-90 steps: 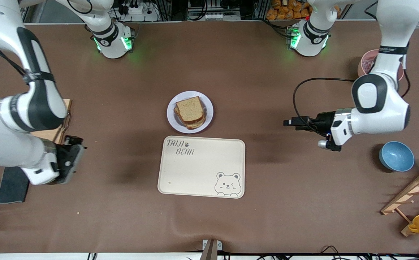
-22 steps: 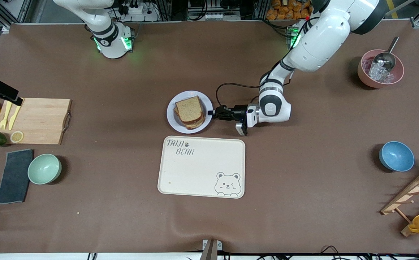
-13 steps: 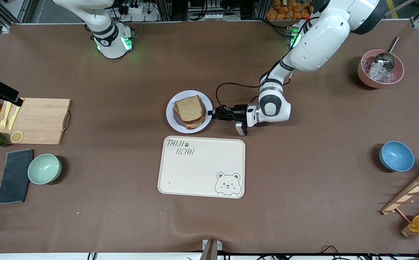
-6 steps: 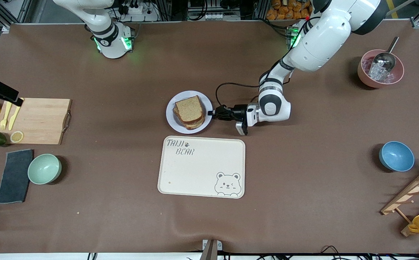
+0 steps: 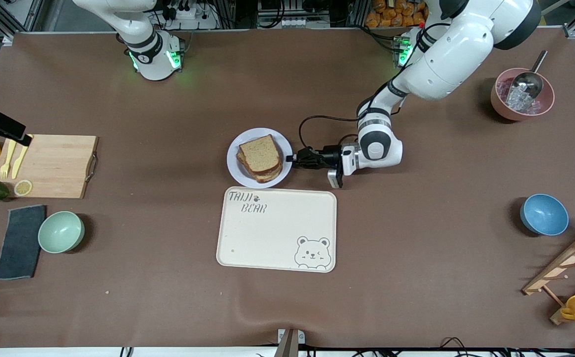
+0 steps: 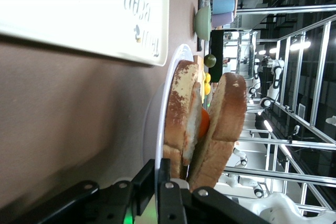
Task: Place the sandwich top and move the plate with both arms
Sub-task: 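Slide the plate with the left gripper onto the bear tray, then open the left gripper and release the plate on the tray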
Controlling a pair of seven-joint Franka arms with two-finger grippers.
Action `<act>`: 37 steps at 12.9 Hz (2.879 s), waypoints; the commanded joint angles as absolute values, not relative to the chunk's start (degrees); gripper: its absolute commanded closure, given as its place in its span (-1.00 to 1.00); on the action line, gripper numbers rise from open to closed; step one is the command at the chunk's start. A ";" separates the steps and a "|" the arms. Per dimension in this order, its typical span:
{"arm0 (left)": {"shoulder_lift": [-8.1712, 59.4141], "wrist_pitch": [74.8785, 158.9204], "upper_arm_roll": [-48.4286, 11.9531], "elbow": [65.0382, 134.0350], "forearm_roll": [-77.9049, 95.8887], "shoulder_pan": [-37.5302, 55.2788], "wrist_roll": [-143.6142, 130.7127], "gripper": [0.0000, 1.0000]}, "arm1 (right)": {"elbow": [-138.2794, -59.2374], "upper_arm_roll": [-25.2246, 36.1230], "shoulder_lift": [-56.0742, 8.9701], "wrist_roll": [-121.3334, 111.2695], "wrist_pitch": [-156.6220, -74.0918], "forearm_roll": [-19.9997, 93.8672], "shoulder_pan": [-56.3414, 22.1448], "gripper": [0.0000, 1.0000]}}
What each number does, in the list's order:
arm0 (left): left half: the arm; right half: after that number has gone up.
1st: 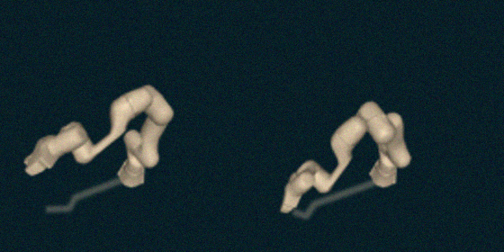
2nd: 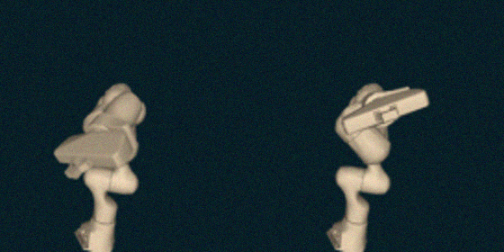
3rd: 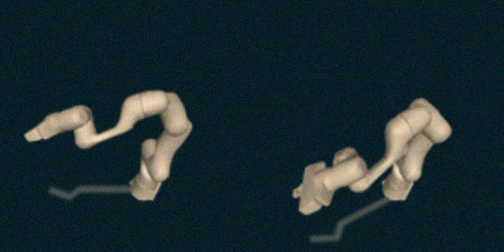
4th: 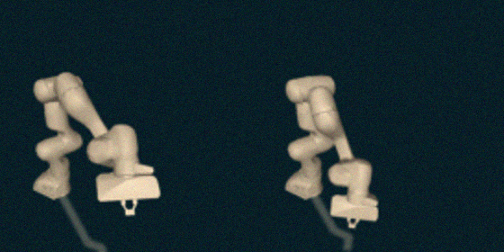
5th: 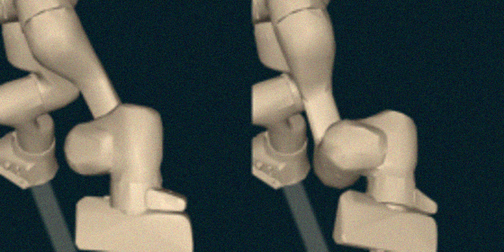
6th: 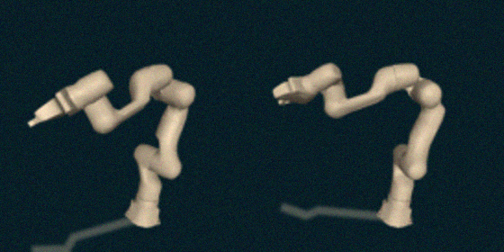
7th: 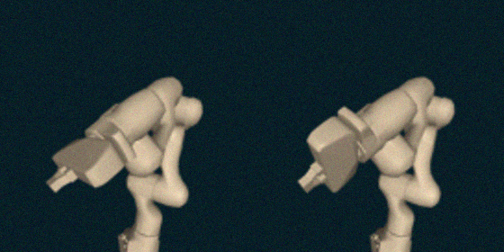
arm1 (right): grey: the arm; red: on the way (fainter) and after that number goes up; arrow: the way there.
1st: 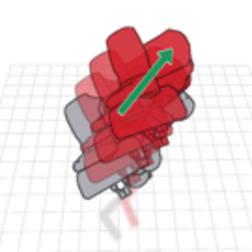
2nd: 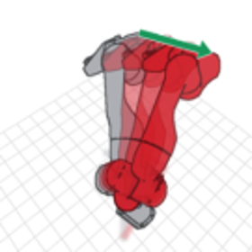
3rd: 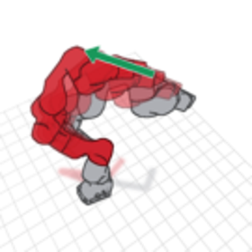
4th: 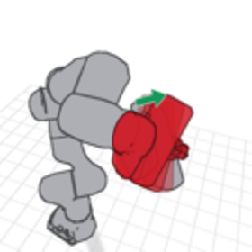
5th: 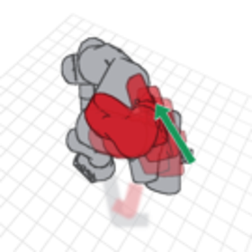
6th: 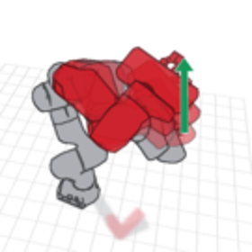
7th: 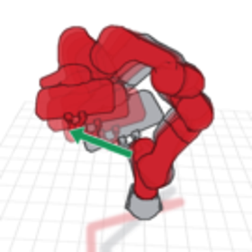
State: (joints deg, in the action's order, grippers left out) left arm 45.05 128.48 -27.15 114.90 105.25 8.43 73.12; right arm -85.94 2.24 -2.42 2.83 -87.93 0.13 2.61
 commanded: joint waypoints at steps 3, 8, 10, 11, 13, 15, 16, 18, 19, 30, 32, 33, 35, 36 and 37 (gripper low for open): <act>42.45 129.20 -29.88 116.19 107.49 5.19 74.71 1.00 | -84.90 1.85 -2.99 3.69 -87.71 0.35 3.25 -1.00; 41.22 129.29 -29.80 114.88 107.32 2.90 71.29 1.00 | -84.90 1.85 -3.16 3.69 -87.89 0.35 3.25 -1.00; 41.22 129.29 -29.62 114.35 106.79 1.24 71.02 1.00 | -84.90 1.85 -3.16 3.69 -87.89 0.26 3.25 -1.00; 41.31 129.29 -29.53 113.91 106.61 0.53 71.02 1.00 | -84.90 1.85 -3.16 3.69 -87.89 0.26 3.25 -1.00; 41.75 129.29 -29.18 112.33 106.61 0.18 70.93 1.00 | -84.90 1.85 -3.43 3.69 -87.89 0.18 3.25 -1.00; 41.84 129.29 -27.60 110.84 106.61 0.44 70.41 1.00 | -84.90 1.85 -3.52 3.69 -87.89 0.18 3.25 -1.00; 42.01 129.29 -27.16 110.05 106.61 0.44 69.53 1.00 | -84.90 1.85 -3.52 3.69 -87.89 0.18 3.25 -1.00; 42.71 129.29 -26.19 108.03 106.61 0.79 68.12 1.00 | -84.90 1.85 -3.52 3.69 -87.98 0.18 3.25 -1.00; 43.32 129.29 -26.10 106.97 106.52 0.79 67.07 1.00 | -84.90 1.85 -3.52 3.69 -87.98 0.18 3.25 -1.00; 46.31 131.31 -20.57 105.38 105.47 2.72 64.60 1.00 | -84.90 1.85 -3.87 3.60 -87.98 0.09 3.25 -1.00; 47.19 132.44 -20.57 104.86 105.73 3.42 64.69 1.00 | -84.90 1.85 -3.87 3.60 -87.98 0.09 3.25 -1.00; 47.37 133.50 -20.57 104.16 105.73 3.60 64.60 1.00 | -84.90 1.85 -3.87 3.60 -87.98 0.09 3.25 -1.00; 47.64 134.21 -20.57 103.89 105.47 3.60 64.60 1.00 | -84.90 1.85 -3.87 3.60 -87.98 0.09 3.25 -1.00; 47.55 134.21 -20.57 103.89 105.56 3.52 64.51 0.73 | -84.90 1.85 -3.87 3.60 -88.07 0.09 3.25 -1.00; 47.55 134.21 -20.57 103.89 105.56 3.43 64.51 0.44 | -84.90 1.85 -3.87 3.60 -88.07 0.09 3.25 -1.00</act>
State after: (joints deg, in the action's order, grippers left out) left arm 47.18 133.91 -20.75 105.24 105.25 3.04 65.30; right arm -85.94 2.26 -3.39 2.88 -88.22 0.13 2.62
